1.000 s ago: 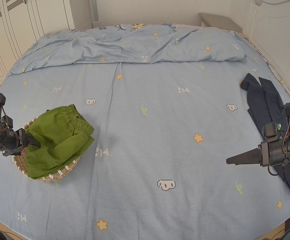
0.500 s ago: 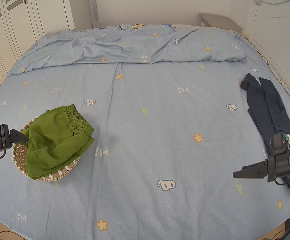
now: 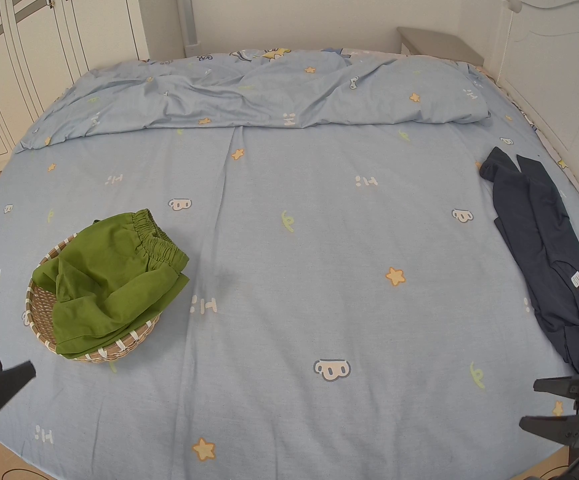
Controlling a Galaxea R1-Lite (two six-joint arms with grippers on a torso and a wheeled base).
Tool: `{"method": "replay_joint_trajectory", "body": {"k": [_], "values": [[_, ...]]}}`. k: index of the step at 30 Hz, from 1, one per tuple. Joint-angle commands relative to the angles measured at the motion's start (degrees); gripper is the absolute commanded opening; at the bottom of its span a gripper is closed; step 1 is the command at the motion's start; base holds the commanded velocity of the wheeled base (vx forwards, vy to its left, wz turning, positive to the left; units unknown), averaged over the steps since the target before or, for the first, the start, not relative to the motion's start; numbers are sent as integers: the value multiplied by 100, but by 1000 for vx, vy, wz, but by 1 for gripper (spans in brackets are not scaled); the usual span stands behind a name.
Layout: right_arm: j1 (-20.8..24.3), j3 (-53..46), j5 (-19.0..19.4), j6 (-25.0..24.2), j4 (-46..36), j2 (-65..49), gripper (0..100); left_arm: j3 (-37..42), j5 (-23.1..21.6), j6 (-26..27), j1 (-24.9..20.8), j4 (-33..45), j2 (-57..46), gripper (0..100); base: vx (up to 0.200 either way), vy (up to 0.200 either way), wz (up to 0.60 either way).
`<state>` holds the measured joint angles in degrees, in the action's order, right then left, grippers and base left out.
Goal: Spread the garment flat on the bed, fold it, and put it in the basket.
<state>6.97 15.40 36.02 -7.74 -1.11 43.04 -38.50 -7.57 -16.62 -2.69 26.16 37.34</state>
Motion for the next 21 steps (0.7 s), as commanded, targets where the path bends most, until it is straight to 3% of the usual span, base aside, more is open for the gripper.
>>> {"method": "replay_joint_trajectory", "body": {"k": [1, 6, 9, 11, 12, 13, 16, 19, 20, 21], "values": [[-91, -722, -60, -377, -539, -2942, 100, 1415, 10, -228, 155, 425, -2978, 100, 0, 0, 0], [-144, -942, -69, -377, -601, -3505, 100, 1969, 107, -96, 269, 390, -3699, 100, 0, 0, 0], [-249, -1091, -254, -325, -504, -3795, 100, 2734, 678, 739, 269, -542, -3725, 100, 0, 0, 0], [-609, -1083, -702, -316, -478, -3909, 100, 3296, 854, 1205, 269, -1711, -3725, 100, 0, 0, 0], [-671, -1083, -746, -307, -496, -3971, 100, 3454, 871, 1301, 278, -1992, -3725, 100, 0, 0, 0], [-785, -1109, -772, -237, -452, -4217, 100, 3850, 933, 1662, 287, -2792, -3725, 100, 0, 0, 0], [-715, -1188, -1053, 326, -364, -4269, 100, 3815, 994, 1793, 287, -2511, -3734, 100, 0, 0, 0], [-715, -1478, -2266, 836, 260, -4252, 100, 3806, 968, 1723, 278, -2519, -3725, 100, 0, 0, 0], [-715, -1513, -2425, 844, 357, -4252, 100, 3815, 968, 1714, 278, -2528, -3725, 100, 0, 0, 0], [-715, -1540, -3057, 1003, 498, -4261, 100, 3823, 959, 1697, 278, -2572, -3725, 100, 0, 0, 0]]}}
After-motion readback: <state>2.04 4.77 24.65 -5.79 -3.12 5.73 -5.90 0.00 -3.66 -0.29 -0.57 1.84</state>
